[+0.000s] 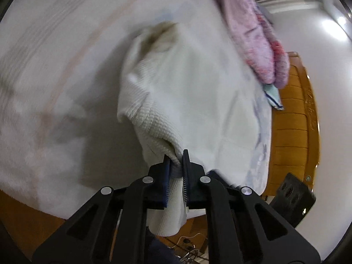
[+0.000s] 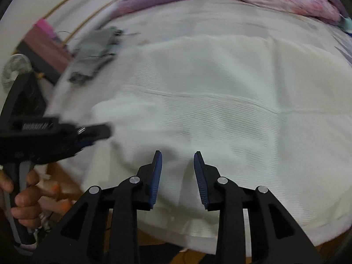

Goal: Fold large clothes

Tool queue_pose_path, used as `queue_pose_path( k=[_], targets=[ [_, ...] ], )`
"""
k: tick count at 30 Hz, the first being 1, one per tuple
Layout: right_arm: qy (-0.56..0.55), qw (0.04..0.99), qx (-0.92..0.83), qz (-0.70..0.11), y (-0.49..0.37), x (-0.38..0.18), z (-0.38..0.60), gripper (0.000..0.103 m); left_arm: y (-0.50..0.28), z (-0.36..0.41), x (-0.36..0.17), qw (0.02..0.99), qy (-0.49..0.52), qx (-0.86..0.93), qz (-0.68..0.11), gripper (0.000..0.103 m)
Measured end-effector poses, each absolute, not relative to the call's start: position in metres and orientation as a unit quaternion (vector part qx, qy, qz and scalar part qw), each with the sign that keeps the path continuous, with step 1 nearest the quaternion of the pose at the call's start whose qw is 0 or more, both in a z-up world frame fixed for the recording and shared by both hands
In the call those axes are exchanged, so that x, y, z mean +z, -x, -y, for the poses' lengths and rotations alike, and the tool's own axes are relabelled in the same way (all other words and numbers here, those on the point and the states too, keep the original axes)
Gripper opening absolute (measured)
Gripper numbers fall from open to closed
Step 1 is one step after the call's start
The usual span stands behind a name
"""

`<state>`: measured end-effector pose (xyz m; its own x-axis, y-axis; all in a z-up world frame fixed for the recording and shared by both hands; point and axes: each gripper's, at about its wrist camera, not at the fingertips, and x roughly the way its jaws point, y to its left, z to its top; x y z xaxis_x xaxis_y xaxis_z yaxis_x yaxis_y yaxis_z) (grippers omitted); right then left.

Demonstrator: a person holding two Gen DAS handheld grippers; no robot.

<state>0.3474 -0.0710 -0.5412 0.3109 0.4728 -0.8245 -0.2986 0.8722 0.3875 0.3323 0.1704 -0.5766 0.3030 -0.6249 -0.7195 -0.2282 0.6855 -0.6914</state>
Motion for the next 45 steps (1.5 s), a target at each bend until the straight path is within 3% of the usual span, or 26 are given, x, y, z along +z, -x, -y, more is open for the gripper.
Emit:
queue_pose_path(
  k=[5, 7, 8, 18, 20, 22, 24, 28, 29, 31, 32, 38, 45],
  targets=[
    [-0.124, 0.801, 0.283, -0.513, -0.355, -0.509, 0.065, 0.031, -0.352, -0.142, -0.557, 0.715, 0.364, -0.169, -0.573, 0.009],
    [-0.1, 0.81, 0.279, -0.506, -0.357, -0.504, 0.064, 0.076, -0.36, -0.135, -0.554, 0.71, 0.373, -0.177, -0.57, 0.009],
    [-0.084, 0.817, 0.276, -0.499, -0.358, -0.503, 0.063, 0.079, -0.363, -0.13, -0.55, 0.713, 0.37, -0.179, -0.567, 0.009],
    [-0.055, 0.819, 0.251, -0.513, -0.397, -0.531, 0.054, 0.079, -0.38, -0.109, -0.533, 0.719, 0.338, -0.2, -0.573, 0.009],
    [-0.053, 0.818, 0.249, -0.516, -0.405, -0.536, 0.048, 0.076, -0.383, -0.099, -0.528, 0.728, 0.316, -0.206, -0.573, 0.009],
    [-0.062, 0.822, 0.24, -0.512, -0.411, -0.536, 0.05, 0.031, -0.386, -0.091, -0.525, 0.736, 0.299, -0.202, -0.573, 0.008],
    [-0.073, 0.817, 0.228, -0.525, -0.419, -0.538, 0.055, 0.018, -0.389, -0.09, -0.523, 0.739, 0.302, -0.188, -0.572, 0.008],
    [-0.108, 0.821, 0.195, -0.526, -0.423, -0.53, 0.077, 0.015, -0.389, -0.092, -0.503, 0.752, 0.333, -0.197, -0.535, 0.009],
    [-0.138, 0.82, 0.182, -0.525, -0.425, -0.529, 0.091, 0.015, -0.39, -0.093, -0.495, 0.757, 0.343, -0.201, -0.519, 0.014],
    [-0.191, 0.819, 0.16, -0.517, -0.428, -0.523, 0.121, 0.014, -0.393, -0.096, -0.482, 0.769, 0.356, -0.195, -0.494, 0.041],
    [-0.222, 0.82, 0.147, -0.506, -0.428, -0.518, 0.139, 0.014, -0.396, -0.096, -0.478, 0.776, 0.351, -0.181, -0.492, 0.043],
    [-0.347, 0.83, 0.058, -0.434, -0.418, -0.501, 0.261, 0.014, -0.418, -0.067, -0.496, 0.776, 0.318, -0.156, -0.522, 0.044],
    [-0.449, 0.783, -0.073, -0.424, -0.372, -0.552, 0.37, 0.014, -0.425, 0.0, -0.546, 0.751, 0.281, -0.164, -0.575, 0.052]
  ],
)
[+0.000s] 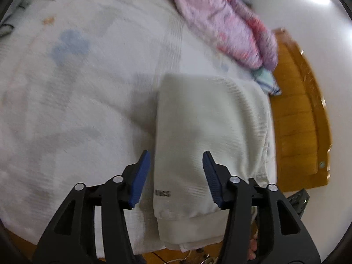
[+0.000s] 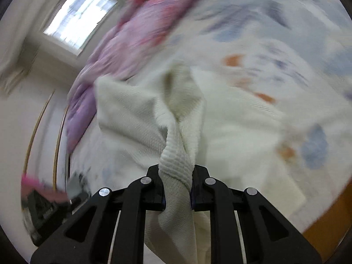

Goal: Fold large clothes

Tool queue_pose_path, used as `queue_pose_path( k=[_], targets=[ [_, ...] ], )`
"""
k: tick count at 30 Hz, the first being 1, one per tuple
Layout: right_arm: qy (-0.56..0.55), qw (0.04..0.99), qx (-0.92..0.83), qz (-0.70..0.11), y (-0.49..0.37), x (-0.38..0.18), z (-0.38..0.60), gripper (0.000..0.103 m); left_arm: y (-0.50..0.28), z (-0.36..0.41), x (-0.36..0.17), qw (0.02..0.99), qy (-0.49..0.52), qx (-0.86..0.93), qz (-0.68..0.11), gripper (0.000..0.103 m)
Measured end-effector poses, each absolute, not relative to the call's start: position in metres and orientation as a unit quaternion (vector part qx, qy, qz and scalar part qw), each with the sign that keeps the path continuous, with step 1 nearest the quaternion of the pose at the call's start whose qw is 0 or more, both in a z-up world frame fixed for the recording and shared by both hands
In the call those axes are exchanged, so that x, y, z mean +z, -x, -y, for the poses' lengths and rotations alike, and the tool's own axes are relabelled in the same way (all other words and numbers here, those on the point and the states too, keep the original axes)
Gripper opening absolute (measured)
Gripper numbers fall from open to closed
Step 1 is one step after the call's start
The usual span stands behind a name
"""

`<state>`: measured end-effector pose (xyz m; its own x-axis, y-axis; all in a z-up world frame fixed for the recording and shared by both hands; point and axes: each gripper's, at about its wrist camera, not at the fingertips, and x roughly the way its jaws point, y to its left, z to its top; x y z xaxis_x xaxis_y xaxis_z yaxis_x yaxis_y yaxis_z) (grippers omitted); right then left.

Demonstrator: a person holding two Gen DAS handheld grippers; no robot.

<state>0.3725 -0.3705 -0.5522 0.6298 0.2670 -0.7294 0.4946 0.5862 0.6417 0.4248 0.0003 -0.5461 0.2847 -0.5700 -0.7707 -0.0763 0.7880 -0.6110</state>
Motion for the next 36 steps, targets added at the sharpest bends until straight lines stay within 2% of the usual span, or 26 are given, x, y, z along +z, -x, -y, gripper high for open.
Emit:
queue_pose_path(
  k=[4, 7, 10, 13, 15, 17, 19, 22, 24, 26, 27, 28, 29, 30, 32, 33, 36],
  targets=[
    [-0.477, 0.755, -0.093, -0.44, -0.365, -0.581, 0.392, 0.014, -0.422, 0.037, -0.58, 0.723, 0.25, -0.174, -0.62, 0.055],
    [-0.471, 0.773, -0.066, -0.42, -0.368, -0.563, 0.394, 0.014, -0.415, 0.058, -0.59, 0.722, 0.227, -0.183, -0.627, 0.055],
    [-0.458, 0.785, -0.052, -0.414, -0.371, -0.549, 0.397, 0.013, -0.407, 0.067, -0.592, 0.725, 0.212, -0.198, -0.625, 0.063],
    [-0.454, 0.767, -0.094, -0.443, -0.367, -0.571, 0.416, 0.013, -0.4, 0.073, -0.603, 0.712, 0.222, -0.198, -0.636, 0.064],
    [-0.442, 0.752, -0.104, -0.477, -0.364, -0.594, 0.42, 0.014, -0.394, 0.077, -0.614, 0.7, 0.228, -0.191, -0.65, 0.07],
    [-0.417, 0.761, -0.107, -0.485, -0.361, -0.594, 0.419, 0.02, -0.388, 0.08, -0.619, 0.701, 0.215, -0.181, -0.655, 0.073],
    [-0.402, 0.758, -0.132, -0.496, -0.357, -0.6, 0.422, 0.041, -0.38, 0.078, -0.622, 0.695, 0.228, -0.189, -0.655, 0.076],
    [-0.405, 0.755, -0.133, -0.499, -0.346, -0.611, 0.427, 0.051, -0.366, 0.081, -0.633, 0.68, 0.237, -0.188, -0.668, 0.082],
    [-0.411, 0.747, -0.128, -0.507, -0.346, -0.621, 0.43, 0.052, -0.362, 0.086, -0.649, 0.671, 0.225, -0.18, -0.683, 0.087],
    [-0.421, 0.74, -0.133, -0.507, -0.345, -0.627, 0.433, 0.058, -0.364, 0.089, -0.657, 0.672, 0.227, -0.175, -0.683, 0.089],
    [-0.43, 0.734, -0.135, -0.508, -0.344, -0.629, 0.435, 0.065, -0.367, 0.09, -0.658, 0.674, 0.229, -0.172, -0.681, 0.09],
    [-0.449, 0.723, -0.132, -0.507, -0.341, -0.634, 0.437, 0.071, -0.369, 0.093, -0.658, 0.671, 0.23, -0.17, -0.684, 0.089],
    [-0.468, 0.714, -0.127, -0.505, -0.34, -0.638, 0.439, 0.074, -0.372, 0.094, -0.657, 0.667, 0.232, -0.173, -0.687, 0.082],
    [-0.49, 0.704, -0.121, -0.5, -0.335, -0.641, 0.442, 0.076, -0.374, 0.097, -0.655, 0.659, 0.239, -0.197, -0.685, 0.053],
    [-0.518, 0.693, -0.112, -0.489, -0.325, -0.642, 0.448, 0.077, -0.382, 0.111, -0.646, 0.661, 0.2, -0.207, -0.693, 0.044],
    [-0.53, 0.686, -0.108, -0.487, -0.322, -0.642, 0.449, 0.079, -0.386, 0.112, -0.641, 0.659, 0.194, -0.216, -0.694, 0.033],
    [-0.588, 0.653, -0.085, -0.47, -0.31, -0.65, 0.454, 0.085, -0.402, 0.102, -0.627, 0.64, 0.25, -0.224, -0.691, 0.028]
  ],
)
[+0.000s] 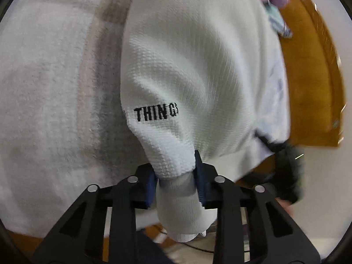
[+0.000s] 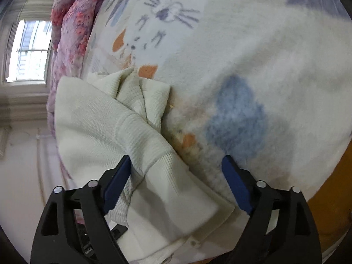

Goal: Fold large clothes

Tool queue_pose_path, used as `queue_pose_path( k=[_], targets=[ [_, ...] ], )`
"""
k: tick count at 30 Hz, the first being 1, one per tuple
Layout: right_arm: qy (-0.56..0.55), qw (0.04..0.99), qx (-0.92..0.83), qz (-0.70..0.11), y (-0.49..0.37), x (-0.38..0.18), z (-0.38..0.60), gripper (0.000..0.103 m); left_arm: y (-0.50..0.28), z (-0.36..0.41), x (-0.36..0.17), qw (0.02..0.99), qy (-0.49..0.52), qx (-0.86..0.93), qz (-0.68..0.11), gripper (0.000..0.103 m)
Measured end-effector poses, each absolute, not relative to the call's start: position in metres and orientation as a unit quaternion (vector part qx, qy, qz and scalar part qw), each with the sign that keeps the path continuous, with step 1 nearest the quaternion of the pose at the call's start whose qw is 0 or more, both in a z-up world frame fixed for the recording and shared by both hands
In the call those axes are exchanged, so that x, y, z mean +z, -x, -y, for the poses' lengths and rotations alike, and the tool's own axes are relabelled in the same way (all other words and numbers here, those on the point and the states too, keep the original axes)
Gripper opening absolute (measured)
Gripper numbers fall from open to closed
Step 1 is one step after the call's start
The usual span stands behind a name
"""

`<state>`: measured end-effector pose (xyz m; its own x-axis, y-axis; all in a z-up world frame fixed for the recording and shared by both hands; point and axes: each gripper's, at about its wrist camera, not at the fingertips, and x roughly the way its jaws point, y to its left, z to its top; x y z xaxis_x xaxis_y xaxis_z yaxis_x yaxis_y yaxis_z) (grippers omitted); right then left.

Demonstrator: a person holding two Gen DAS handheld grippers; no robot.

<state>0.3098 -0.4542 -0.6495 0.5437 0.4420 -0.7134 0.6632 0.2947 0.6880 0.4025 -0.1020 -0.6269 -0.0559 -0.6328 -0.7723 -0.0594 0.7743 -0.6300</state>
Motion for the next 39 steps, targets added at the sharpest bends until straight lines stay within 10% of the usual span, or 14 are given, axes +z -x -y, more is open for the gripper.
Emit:
queue_pose_path(
  k=[26, 32, 34, 39],
  targets=[
    [-0.645, 0.585, 0.009, -0.491, -0.337, -0.671, 0.424, 0.097, -0.392, 0.088, -0.613, 0.659, 0.195, -0.235, -0.688, 0.026],
    [-0.604, 0.606, 0.009, -0.517, -0.342, -0.658, 0.41, 0.074, -0.391, 0.089, -0.613, 0.658, 0.191, -0.224, -0.693, 0.027],
    [-0.609, 0.604, 0.019, -0.514, -0.34, -0.658, 0.408, 0.04, -0.393, 0.091, -0.612, 0.656, 0.187, -0.222, -0.696, 0.027],
    [-0.573, 0.634, 0.022, -0.519, -0.348, -0.613, 0.399, 0.03, -0.402, 0.091, -0.588, 0.67, 0.182, -0.219, -0.685, 0.026]
  ],
)
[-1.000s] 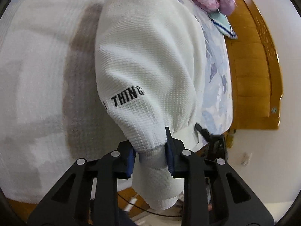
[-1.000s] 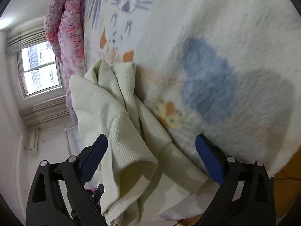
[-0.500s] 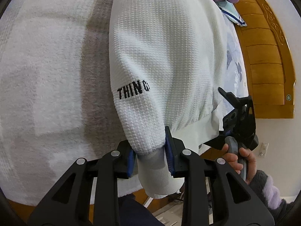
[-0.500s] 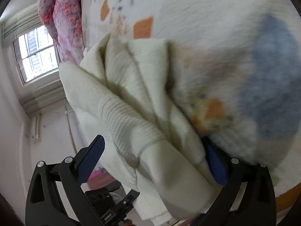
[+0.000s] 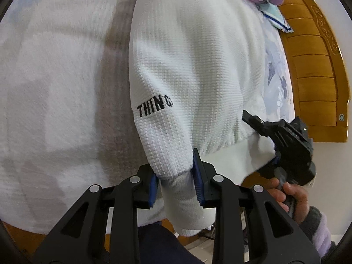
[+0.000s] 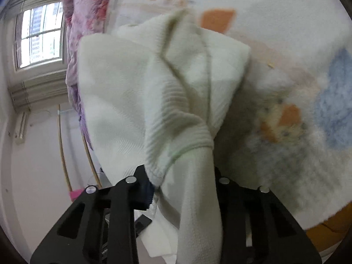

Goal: Fold large clothes

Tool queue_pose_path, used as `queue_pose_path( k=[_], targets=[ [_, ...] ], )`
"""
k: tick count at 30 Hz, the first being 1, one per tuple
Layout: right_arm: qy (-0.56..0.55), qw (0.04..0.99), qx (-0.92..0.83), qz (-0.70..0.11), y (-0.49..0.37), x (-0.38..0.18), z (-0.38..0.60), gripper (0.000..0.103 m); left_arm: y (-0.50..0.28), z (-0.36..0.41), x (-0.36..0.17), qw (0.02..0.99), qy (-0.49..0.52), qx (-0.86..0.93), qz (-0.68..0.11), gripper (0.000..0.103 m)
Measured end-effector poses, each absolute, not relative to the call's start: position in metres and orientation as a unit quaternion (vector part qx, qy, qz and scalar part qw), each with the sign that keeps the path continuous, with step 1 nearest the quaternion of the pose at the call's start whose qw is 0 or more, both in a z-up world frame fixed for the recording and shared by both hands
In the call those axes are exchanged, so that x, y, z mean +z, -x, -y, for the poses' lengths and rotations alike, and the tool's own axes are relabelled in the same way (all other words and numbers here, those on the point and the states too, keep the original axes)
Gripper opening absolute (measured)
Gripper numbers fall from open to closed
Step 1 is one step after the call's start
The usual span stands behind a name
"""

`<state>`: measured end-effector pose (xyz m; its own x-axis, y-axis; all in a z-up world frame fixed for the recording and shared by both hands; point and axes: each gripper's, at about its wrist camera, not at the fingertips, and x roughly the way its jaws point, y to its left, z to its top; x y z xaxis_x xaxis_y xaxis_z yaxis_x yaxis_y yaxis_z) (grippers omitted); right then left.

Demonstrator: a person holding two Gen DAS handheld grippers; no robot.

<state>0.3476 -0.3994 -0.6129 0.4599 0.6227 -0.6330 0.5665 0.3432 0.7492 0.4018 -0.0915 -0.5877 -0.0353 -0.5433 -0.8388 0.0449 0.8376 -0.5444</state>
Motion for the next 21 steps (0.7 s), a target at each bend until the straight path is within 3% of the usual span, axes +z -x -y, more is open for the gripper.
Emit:
queue_pose_path(
  k=[9, 15, 21],
  targets=[
    [-0.546, 0.677, 0.082, -0.486, -0.359, -0.482, 0.359, 0.026, -0.417, 0.041, -0.478, 0.708, 0.232, -0.221, -0.629, 0.026],
    [-0.531, 0.67, 0.121, -0.505, -0.371, -0.422, 0.307, 0.026, -0.398, -0.007, -0.4, 0.739, 0.215, -0.213, -0.601, 0.026],
    [-0.505, 0.661, 0.162, -0.53, -0.365, -0.381, 0.238, 0.026, -0.367, -0.077, -0.361, 0.747, 0.222, -0.183, -0.599, 0.026]
  ],
)
